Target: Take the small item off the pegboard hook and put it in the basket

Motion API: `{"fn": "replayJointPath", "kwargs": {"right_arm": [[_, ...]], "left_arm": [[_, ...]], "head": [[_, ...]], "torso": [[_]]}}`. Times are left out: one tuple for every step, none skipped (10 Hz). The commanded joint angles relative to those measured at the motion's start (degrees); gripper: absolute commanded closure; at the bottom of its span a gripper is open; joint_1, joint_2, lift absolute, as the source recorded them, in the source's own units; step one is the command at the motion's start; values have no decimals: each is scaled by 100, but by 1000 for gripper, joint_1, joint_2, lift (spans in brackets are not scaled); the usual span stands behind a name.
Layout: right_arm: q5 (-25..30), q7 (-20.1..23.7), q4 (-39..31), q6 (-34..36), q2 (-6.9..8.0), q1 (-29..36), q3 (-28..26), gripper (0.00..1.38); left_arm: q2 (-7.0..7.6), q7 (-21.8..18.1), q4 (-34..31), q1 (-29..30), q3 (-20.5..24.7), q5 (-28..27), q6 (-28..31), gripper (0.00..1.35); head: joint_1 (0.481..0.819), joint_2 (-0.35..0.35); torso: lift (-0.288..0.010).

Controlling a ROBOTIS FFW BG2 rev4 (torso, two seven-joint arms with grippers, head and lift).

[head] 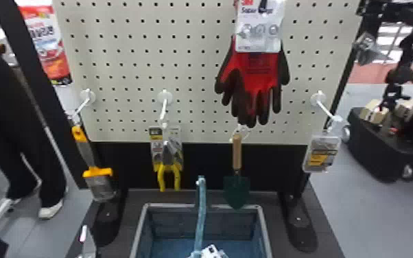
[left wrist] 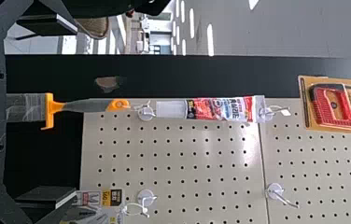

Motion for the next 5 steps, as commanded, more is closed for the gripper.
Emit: {"fn": "replayJointPath", "kwargs": {"right_arm": [[5, -24, -190, 0, -5, 139, -181, 1256], [22, -76, -345, 0, 3, 275, -304, 1256], [31, -112, -443, 0, 3, 398, -383, 1256], [31, -138, -528, 0, 21, 545, -471, 1256], [31, -199, -711, 9, 74, 742, -620, 1256]], "left_arm": [[7, 0, 1, 0, -9, 9, 3, 98], [7, 0, 1, -12, -9, 9, 3, 98], [7, 0, 1, 0, -9, 9, 38, 98], [7, 0, 1, 0, -18, 9, 38, 98], [7, 0, 1, -25, -18, 9, 38, 98]], "head": [[549, 0], [549, 0], [549, 0], [549, 0], [549, 0]], "torso": [[-100], [-100], [-100], [-100], [-100]]}}
